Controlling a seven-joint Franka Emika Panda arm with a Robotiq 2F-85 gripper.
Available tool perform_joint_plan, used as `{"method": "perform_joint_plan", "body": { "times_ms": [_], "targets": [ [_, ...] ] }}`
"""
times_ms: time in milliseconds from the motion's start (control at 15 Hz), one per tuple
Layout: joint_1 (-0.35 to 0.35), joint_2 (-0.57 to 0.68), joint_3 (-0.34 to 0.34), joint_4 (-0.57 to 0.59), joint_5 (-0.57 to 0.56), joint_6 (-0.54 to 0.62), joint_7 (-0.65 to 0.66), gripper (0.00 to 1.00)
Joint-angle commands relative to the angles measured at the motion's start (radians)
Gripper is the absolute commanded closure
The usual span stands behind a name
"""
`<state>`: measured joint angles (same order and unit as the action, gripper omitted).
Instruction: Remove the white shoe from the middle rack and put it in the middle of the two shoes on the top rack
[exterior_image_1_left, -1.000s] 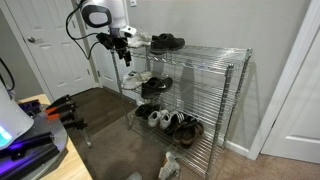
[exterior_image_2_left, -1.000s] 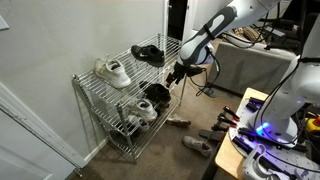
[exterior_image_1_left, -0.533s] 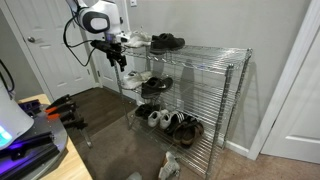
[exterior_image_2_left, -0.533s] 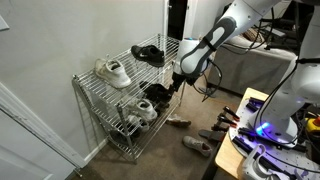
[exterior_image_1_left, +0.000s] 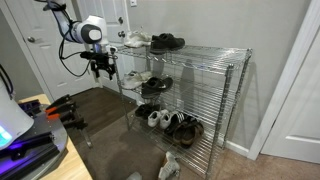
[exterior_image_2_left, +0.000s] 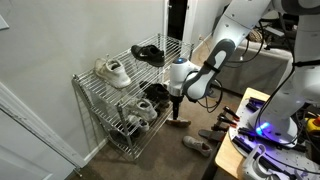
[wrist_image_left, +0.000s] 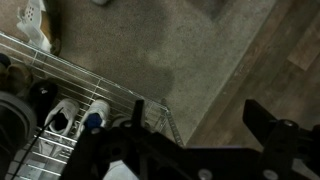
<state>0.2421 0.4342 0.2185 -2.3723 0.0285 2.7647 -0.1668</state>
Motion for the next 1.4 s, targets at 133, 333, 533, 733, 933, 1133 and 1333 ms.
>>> {"method": "perform_joint_plan", "body": {
  "times_ms": [133, 333, 533, 733, 933, 1133, 1333],
  "targets": [
    [0.166, 0.048, -0.157, 0.033, -0.311, 0.144, 0.104, 0.0],
    [0.185, 0.048, -0.184, 0.051, -0.338, 0.218, 0.129, 0.0],
    [0.157, 0.047, -0.15, 0.054, -0.312, 0.174, 0.102, 0.0],
    [0.157, 0.05, -0.15, 0.054, -0.312, 0.174, 0.101, 0.0],
    [0.157, 0.051, -0.149, 0.054, -0.312, 0.174, 0.101, 0.0],
    [0.195, 0.054, -0.186, 0.082, -0.342, 0.148, 0.116, 0.0],
    [0.23, 0.069, -0.207, 0.15, -0.407, 0.074, 0.107, 0.0]
  ]
}}
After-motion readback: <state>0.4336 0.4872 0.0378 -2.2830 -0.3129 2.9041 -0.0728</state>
